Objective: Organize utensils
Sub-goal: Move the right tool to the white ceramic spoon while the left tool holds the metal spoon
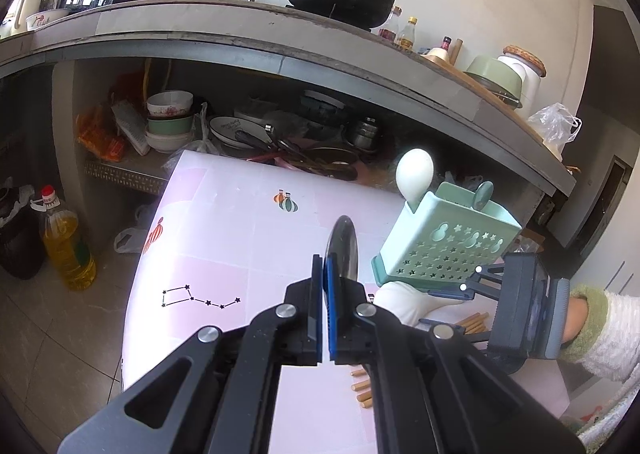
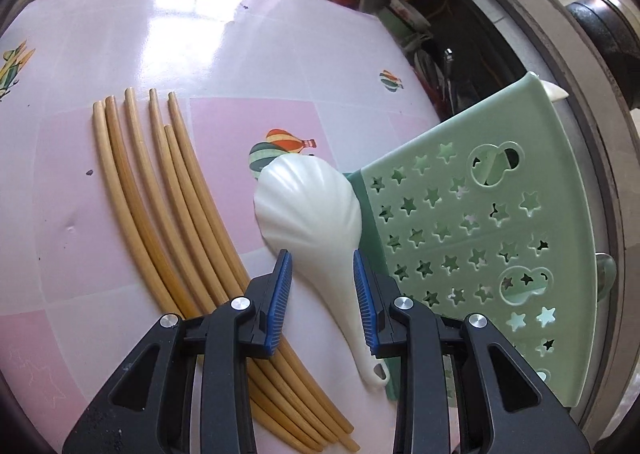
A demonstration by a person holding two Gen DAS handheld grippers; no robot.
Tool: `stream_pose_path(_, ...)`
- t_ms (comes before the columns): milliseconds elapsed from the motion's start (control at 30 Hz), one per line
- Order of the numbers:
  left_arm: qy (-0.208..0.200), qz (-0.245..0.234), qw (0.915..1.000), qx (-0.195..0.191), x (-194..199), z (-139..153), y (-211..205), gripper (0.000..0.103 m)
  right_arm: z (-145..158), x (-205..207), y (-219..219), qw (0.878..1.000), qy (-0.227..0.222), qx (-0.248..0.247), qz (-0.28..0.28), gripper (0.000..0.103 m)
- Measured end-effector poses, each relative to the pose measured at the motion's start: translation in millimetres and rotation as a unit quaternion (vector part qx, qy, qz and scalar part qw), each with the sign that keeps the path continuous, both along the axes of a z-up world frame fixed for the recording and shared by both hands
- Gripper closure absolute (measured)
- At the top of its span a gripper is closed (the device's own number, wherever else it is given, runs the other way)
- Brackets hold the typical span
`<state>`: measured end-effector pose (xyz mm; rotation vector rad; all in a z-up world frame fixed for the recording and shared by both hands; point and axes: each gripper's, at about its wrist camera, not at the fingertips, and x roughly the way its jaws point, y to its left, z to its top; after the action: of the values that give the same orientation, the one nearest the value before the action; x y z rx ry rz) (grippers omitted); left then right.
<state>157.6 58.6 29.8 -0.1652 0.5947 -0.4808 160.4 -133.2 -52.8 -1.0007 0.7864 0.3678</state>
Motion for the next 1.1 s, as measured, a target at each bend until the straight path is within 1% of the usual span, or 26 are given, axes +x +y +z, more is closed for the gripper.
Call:
stream_pose_path(100, 0.002, -0.001, 1.0, 0.0, 1.5, -1.6, 0.0, 0.102, 4.9, -3.3, -4.7, 0.999, -0.03, 0.016, -0.017, 0.075)
stream_pose_path(167, 0.004, -0.001, 1.0, 0.0, 2.2, -3.2, -0.1, 0.102, 8.7, 1.2, -7.2, 0.998, -0.03, 0.036, -0.034, 0.075)
stream_pose_path(233, 0.005, -0.002, 1.0, 0.0, 2.9, -4.5, -0.6, 0.102, 18.2, 8.2, -13.5, 0.996, -0.006, 0.074, -0.059, 0.075)
stream_pose_path(267, 0.005, -0.002, 1.0, 0.0, 2.9, -4.8, -0.9, 0.102, 21.9, 10.8, -16.2, 0.992, 0.015, 0.103, -0.073, 0.075)
stream_pose_path(333, 0.005, -0.002, 1.0, 0.001, 2.9, -5.3, -1.2, 0.102, 28.7, 18.9, -27.2, 0.979, 0.058, 0.164, -0.103, 0.074)
stream_pose_path(367, 0.006, -0.003, 1.0, 0.0, 2.8, -5.4, -1.2, 0.102, 31.3, 23.1, -33.4, 0.972, 0.075, 0.189, -0.117, 0.07)
stream_pose_path(400, 0.006, -0.004, 1.0, 0.0, 2.8, -5.8, -1.1, 0.102, 32.9, 26.4, -38.1, 0.966, 0.087, 0.206, -0.128, 0.066)
stream_pose_path(467, 0.01, -0.005, 0.9999, -0.002, 3.7, -6.7, -1.0, 0.102, 34.3, 38.1, -47.4, 0.955, 0.109, 0.236, -0.142, 0.062)
stream_pose_path(500, 0.01, -0.006, 0.9999, -0.002, 3.6, -7.0, -1.1, 0.102, 34.4, 41.2, -51.2, 0.95, 0.123, 0.248, -0.144, 0.058)
stream_pose_path(533, 0.01, -0.007, 0.9999, -0.002, 3.3, -7.3, -1.3, 0.102, 33.7, 52.1, -53.3, 0.947, 0.134, 0.255, -0.145, 0.056)
stream_pose_path(633, 0.008, -0.009, 0.9999, -0.003, 2.7, -6.6, -1.4, 0.102, 31.3, 55.1, -57.4, 0.942, 0.155, 0.265, -0.135, 0.049)
stream_pose_path(667, 0.008, -0.01, 0.9999, -0.004, 2.8, -6.4, -1.5, 0.102, 29.6, 58.5, -58.8, 0.94, 0.165, 0.268, -0.134, 0.045)
stream_pose_path(700, 0.008, -0.01, 0.9999, -0.004, 2.8, -6.3, -1.4, 0.102, 26.8, 63.6, -63.6, 0.938, 0.175, 0.269, -0.132, 0.044)
stream_pose_path(767, 0.01, -0.01, 0.9999, -0.004, 2.8, -6.6, -1.4, 0.102, 24.5, 67.0, -63.5, 0.938, 0.183, 0.265, -0.129, 0.043)
stream_pose_path(800, 0.011, -0.009, 0.9999, -0.003, 2.6, -6.9, -1.4, 0.102, 22.3, 68.9, -62.9, 0.939, 0.186, 0.26, -0.128, 0.041)
stream_pose_path(867, 0.013, -0.009, 0.9999, -0.002, 1.8, -7.5, -1.6, 0.102, 19.3, 73.0, -60.0, 0.942, 0.186, 0.251, -0.123, 0.041)
stream_pose_path(967, 0.013, -0.01, 0.9999, -0.003, 1.8, -7.5, -1.7, 0.102, 13.0, 75.2, -49.9, 0.944, 0.191, 0.243, -0.117, 0.037)
stream_pose_path(1033, 0.013, -0.009, 0.9999, -0.002, 1.8, -7.7, -1.7, 0.102, 9.5, 74.8, -49.3, 0.94, 0.2, 0.253, -0.112, 0.033)
stream_pose_path(1100, 0.013, -0.009, 0.9999, -0.002, 1.9, -7.6, -1.7, 0.102, 8.5, 76.1, -45.4, 0.94, 0.2, 0.253, -0.108, 0.032)
